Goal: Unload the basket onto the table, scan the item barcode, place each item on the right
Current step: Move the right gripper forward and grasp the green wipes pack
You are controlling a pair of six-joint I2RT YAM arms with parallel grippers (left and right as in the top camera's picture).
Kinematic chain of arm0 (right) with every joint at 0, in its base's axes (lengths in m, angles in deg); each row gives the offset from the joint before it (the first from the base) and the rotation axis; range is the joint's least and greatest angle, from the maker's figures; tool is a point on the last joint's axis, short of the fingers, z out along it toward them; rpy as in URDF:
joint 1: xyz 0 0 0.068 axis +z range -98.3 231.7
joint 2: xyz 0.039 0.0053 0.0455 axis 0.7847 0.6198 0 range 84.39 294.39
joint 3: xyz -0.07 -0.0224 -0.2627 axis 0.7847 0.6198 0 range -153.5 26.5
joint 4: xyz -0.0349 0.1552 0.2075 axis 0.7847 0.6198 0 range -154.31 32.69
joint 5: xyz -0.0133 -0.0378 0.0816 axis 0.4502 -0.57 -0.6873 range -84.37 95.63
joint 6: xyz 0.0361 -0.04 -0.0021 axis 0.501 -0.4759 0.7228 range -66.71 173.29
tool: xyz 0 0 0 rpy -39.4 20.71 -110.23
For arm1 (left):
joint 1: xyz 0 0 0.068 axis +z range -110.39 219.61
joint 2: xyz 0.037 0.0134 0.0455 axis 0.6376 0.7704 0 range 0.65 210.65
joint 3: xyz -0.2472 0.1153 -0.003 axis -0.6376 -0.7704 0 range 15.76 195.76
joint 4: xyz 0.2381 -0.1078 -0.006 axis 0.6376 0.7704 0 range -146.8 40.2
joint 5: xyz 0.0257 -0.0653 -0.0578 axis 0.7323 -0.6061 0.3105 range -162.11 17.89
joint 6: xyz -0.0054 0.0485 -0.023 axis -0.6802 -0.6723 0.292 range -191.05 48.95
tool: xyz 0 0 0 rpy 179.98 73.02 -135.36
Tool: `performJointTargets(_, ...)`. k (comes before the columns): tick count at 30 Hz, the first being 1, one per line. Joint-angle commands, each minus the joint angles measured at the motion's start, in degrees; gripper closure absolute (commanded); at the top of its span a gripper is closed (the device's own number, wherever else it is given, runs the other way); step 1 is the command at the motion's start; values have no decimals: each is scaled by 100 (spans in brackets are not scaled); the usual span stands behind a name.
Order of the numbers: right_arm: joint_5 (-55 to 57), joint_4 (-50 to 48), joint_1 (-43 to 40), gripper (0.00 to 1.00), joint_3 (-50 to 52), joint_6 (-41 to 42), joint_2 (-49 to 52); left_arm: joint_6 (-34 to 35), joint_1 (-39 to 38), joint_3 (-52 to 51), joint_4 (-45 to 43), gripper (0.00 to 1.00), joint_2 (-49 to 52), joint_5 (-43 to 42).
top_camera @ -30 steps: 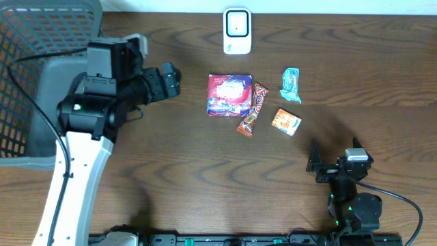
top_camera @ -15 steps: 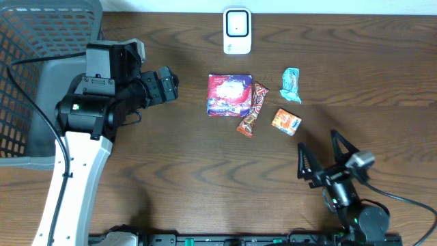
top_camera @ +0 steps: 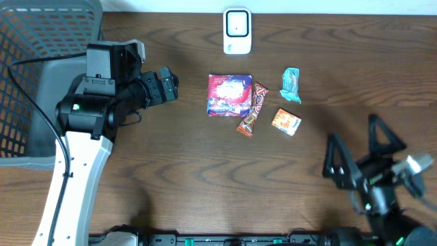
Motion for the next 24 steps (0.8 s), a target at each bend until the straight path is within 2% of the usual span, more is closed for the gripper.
performJointTargets(1, -203, 1497, 28, 1, -1598, -2277, 1390, -57, 20, -11, 9, 2, -50, 37)
performJointTargets(3, -83, 2830, 28, 1, -2736, -2769, 2426, -57, 20, -9, 9, 2, -50, 37)
performJointTargets(9, 291, 5814, 39, 1, -5772, -2911, 5383, -57, 20, -9, 9, 2, -50, 37)
performJointTargets(12, 282, 6951, 76, 1, -6985, -2922, 6710, -57, 20, -9, 9, 2, -50, 37)
performJointTargets(16, -98, 7615, 133, 1, -7838, -2918, 8063, -57, 20, -9, 9, 2, -50, 37)
performJointTargets(20, -994, 7626, 136, 1, -7895, -2920, 8758, -57, 20, -9, 9, 2, -50, 37)
performJointTargets(24, -872, 7486, 138, 1, -7873, -2883, 9213, -57, 20, -9, 9, 2, -50, 37)
